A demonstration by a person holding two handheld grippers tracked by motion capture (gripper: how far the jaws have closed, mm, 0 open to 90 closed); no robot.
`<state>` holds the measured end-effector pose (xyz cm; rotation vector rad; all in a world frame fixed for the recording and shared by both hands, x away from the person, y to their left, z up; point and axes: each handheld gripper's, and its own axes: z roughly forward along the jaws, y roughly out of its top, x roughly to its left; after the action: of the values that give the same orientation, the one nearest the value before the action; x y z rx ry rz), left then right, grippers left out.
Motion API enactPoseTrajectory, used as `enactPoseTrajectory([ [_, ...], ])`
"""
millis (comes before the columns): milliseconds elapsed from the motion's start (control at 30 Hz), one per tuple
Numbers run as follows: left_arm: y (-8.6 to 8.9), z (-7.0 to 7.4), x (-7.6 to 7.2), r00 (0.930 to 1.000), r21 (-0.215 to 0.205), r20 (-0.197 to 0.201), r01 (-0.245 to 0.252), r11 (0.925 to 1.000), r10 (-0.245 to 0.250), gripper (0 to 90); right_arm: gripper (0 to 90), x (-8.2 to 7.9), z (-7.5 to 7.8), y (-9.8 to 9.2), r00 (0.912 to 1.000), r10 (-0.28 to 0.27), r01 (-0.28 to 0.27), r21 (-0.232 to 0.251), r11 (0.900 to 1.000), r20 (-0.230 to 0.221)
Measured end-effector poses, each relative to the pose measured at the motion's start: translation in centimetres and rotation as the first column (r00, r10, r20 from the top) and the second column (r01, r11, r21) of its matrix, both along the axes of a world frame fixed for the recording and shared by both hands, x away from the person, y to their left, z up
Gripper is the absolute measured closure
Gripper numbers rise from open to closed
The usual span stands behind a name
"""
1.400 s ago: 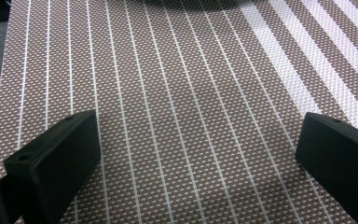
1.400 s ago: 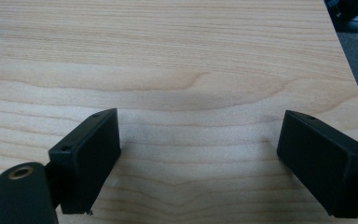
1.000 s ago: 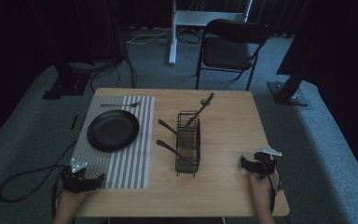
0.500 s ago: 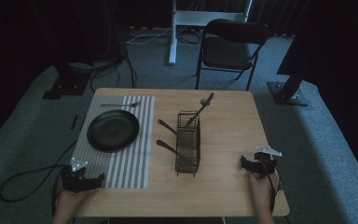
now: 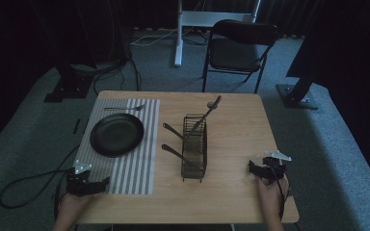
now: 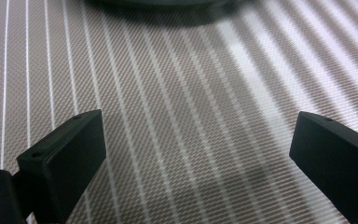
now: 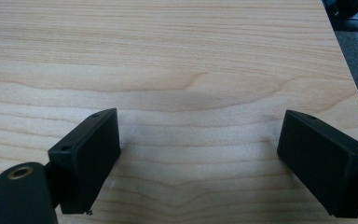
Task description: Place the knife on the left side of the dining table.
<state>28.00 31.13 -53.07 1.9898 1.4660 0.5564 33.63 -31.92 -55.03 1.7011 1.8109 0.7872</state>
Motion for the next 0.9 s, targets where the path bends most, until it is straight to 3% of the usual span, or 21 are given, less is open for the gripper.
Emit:
enactPoseTrajectory([
  [500,-2.0,3.7,1.8,0.9951,-0.043,0.048,0.089,0.9951,-0.087,4.7,12.1,0.0,0.0,0.0,1.0000,0.000,0.000,0.000,1.000,0.000],
  [633,-3.1,5.1,2.2,0.9896,-0.034,0.072,0.127,0.9913,-0.125,5.6,12.1,0.0,0.0,0.0,1.0000,0.001,-0.001,-0.001,1.000,0.000],
  [900,-4.1,6.5,3.0,0.9824,-0.049,0.096,0.166,0.9850,-0.160,5.6,12.1,0.0,0.0,0.0,1.0000,0.002,-0.002,-0.001,1.000,0.002],
])
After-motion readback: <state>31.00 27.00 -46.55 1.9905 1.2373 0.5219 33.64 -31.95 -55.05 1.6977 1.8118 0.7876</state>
